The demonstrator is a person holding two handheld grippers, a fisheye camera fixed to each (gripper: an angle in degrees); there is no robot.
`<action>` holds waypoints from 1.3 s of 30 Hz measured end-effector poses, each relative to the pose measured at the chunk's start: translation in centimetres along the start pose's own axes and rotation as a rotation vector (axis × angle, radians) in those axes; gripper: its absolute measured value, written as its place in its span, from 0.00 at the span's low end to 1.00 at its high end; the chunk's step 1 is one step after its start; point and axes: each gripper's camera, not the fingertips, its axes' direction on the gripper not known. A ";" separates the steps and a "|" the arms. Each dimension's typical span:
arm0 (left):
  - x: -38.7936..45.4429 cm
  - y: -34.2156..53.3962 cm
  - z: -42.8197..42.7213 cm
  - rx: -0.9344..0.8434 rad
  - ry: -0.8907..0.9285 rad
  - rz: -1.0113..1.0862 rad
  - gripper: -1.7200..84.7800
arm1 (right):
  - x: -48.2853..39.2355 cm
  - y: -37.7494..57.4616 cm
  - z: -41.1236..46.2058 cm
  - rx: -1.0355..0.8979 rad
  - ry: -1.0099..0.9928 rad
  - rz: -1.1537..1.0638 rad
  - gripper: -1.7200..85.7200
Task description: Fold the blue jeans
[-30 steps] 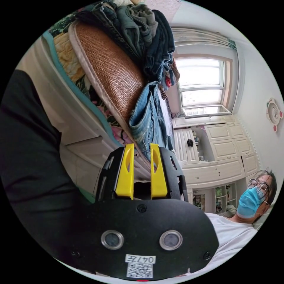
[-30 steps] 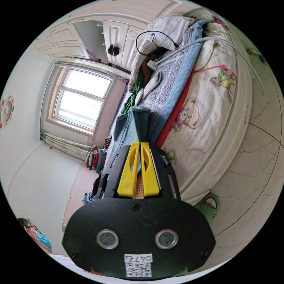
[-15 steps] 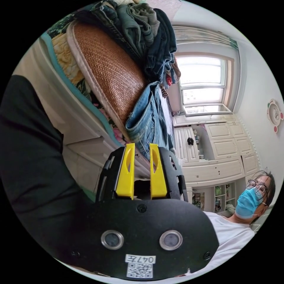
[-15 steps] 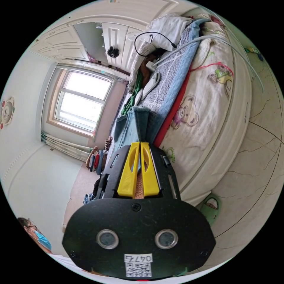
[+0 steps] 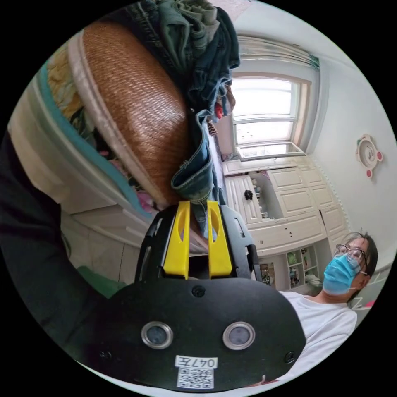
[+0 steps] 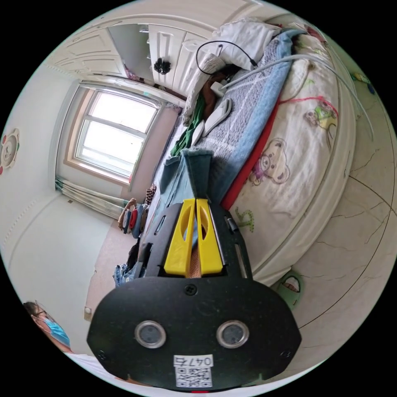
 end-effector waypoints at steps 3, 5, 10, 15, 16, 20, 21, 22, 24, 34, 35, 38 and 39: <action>3.1 -1.0 0.1 0.010 0.019 0.129 0.03 | -2.0 -1.6 -0.8 0.024 -0.008 -0.059 0.01; 5.5 -1.5 -0.1 0.014 0.019 0.218 0.02 | -3.1 -3.0 -2.3 0.054 -0.071 -0.087 0.01; 11.4 -1.4 -0.9 -0.012 0.033 0.396 0.01 | -4.5 -5.0 -6.6 0.119 -0.126 -0.121 0.01; 16.1 1.6 -4.1 -0.044 0.110 0.364 0.01 | -6.0 -6.4 -11.7 0.219 -0.217 -0.134 0.01; 16.6 1.8 -4.4 -0.050 0.104 0.358 0.01 | -7.0 -6.8 -12.4 0.236 -0.221 -0.153 0.01; 18.0 0.3 -4.6 -0.082 0.071 0.257 0.01 | -12.5 -9.7 -9.9 0.249 -0.204 -0.217 0.01; 17.6 -1.2 -3.9 -0.081 0.096 0.212 0.01 | -13.3 -10.2 -9.1 0.254 -0.205 -0.225 0.01; 17.2 -2.0 -3.4 -0.080 0.110 0.191 0.01 | -15.0 -11.5 -7.0 0.266 -0.208 -0.239 0.01; 15.0 -6.1 -1.4 -0.056 0.180 0.079 0.01 | -17.5 -13.7 -3.0 0.270 -0.220 -0.244 0.01; 8.0 -28.4 10.7 0.063 -0.033 0.010 0.12 | -28.2 -21.8 30.3 0.127 -0.155 -0.278 0.16; 8.4 -29.4 10.9 0.083 -0.082 0.052 0.14 | -28.5 -20.1 32.5 0.104 -0.180 -0.302 0.16; 10.9 -29.0 10.2 0.075 -0.188 0.144 0.17 | -29.2 -14.7 35.3 -0.038 -0.268 -0.416 0.14; 12.2 -28.0 9.9 0.039 -0.257 0.195 0.17 | -29.2 -13.3 35.4 -0.073 -0.286 -0.435 0.13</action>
